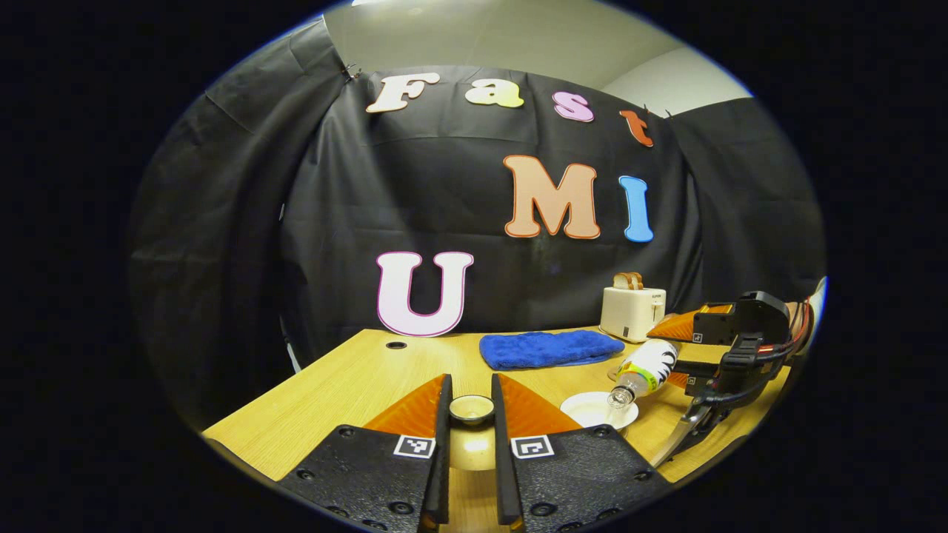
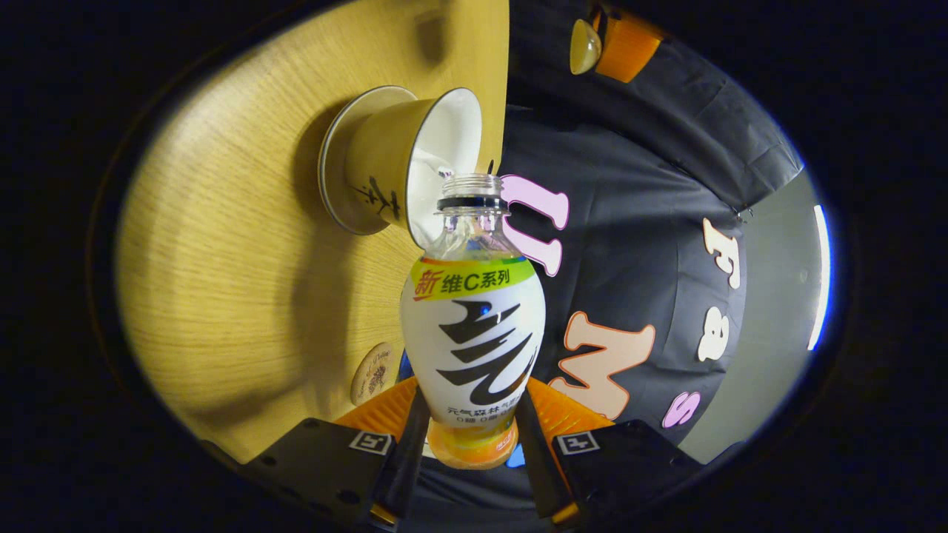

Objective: Open the teacup lid with one hand, grasp the water bottle and pour water into the teacup with the other hand; after pouring, place the water bottle on the coaster and then close the teacup lid.

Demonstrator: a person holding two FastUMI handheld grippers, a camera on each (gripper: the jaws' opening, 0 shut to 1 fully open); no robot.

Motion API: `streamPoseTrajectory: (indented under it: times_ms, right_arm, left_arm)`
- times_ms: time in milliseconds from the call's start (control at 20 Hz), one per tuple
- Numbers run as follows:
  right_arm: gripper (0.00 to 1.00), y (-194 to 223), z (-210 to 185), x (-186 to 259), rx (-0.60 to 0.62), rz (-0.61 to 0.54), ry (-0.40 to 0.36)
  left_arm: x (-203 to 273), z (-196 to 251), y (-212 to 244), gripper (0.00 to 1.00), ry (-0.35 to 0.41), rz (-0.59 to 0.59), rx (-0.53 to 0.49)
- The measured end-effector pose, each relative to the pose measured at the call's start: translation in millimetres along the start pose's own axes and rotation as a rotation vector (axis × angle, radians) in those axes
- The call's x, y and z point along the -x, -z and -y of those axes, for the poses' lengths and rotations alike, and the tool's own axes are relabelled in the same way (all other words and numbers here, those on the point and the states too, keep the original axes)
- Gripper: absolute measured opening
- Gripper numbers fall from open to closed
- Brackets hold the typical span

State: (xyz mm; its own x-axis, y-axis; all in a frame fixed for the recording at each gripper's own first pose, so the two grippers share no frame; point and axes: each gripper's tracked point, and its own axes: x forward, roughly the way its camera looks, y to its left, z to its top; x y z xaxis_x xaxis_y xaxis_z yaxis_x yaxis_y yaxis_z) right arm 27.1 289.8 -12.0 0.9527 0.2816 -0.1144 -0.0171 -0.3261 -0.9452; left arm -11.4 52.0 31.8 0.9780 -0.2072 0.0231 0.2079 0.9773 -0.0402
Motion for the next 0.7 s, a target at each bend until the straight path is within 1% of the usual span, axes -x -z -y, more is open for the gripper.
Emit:
streamPoseTrajectory:
  times_ms: [100, 250, 450, 550, 700]
  right_arm:
    - [0.65, 1, 2, 1, 0.016, -0.002, -0.010]
    - [0.65, -1, 4, 4, 0.085, 0.003, -0.005]
    - [0.65, -4, 13, 4, 0.188, 0.013, 0.012]
    - [0.65, -8, 18, 3, 0.240, 0.025, 0.033]
    - [0.65, -11, 24, 0, 0.280, 0.039, 0.041]
  left_arm:
    - [-1, 1, -1, 0.22, 0.005, 0.003, -0.003]
    - [0, 3, -1, 0.22, 0.012, 0.002, 0.001]
    - [2, 3, 0, 0.22, 0.017, -0.001, 0.003]
    - [2, 6, 0, 0.22, 0.026, -0.003, 0.009]
    - [2, 7, 0, 0.23, 0.028, -0.002, 0.013]
